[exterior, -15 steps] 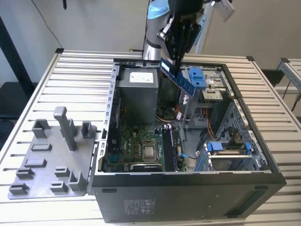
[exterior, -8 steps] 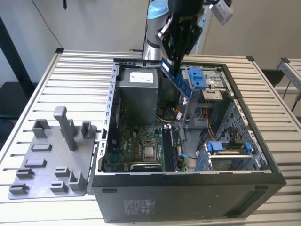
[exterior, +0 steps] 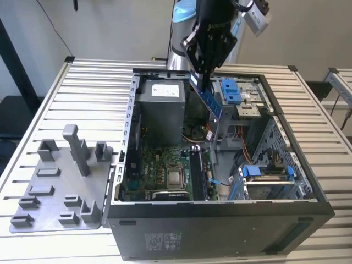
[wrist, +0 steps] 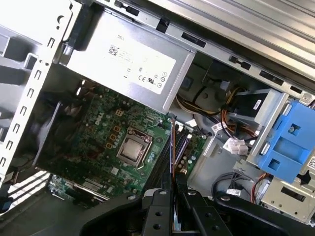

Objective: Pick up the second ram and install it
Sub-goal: 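Insert the second ram into the second slot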

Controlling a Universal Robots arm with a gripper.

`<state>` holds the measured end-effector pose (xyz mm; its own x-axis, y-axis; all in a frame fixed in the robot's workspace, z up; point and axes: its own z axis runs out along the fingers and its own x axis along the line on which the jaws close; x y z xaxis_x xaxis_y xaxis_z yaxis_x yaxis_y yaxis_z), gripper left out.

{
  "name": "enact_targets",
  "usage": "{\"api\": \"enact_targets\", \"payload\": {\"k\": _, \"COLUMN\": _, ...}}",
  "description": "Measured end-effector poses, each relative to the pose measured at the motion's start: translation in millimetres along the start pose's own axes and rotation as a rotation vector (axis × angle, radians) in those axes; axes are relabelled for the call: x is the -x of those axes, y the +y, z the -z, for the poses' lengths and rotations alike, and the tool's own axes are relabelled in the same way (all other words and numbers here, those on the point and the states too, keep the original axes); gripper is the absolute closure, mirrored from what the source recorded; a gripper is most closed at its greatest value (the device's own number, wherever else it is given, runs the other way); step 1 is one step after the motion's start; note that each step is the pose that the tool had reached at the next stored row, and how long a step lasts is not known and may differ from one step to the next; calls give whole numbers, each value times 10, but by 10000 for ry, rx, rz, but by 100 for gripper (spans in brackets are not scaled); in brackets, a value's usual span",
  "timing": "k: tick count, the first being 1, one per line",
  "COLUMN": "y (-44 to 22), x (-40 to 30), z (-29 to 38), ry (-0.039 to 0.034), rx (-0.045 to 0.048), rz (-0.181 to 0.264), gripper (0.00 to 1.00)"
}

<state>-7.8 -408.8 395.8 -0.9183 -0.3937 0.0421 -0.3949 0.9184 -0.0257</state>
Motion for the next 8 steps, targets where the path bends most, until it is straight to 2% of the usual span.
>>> {"api": "enact_targets", "payload": {"k": 8, "y": -7, "x": 26, "z": -99, "ry": -14, "rx": 94, "rz": -608, "gripper": 86}}
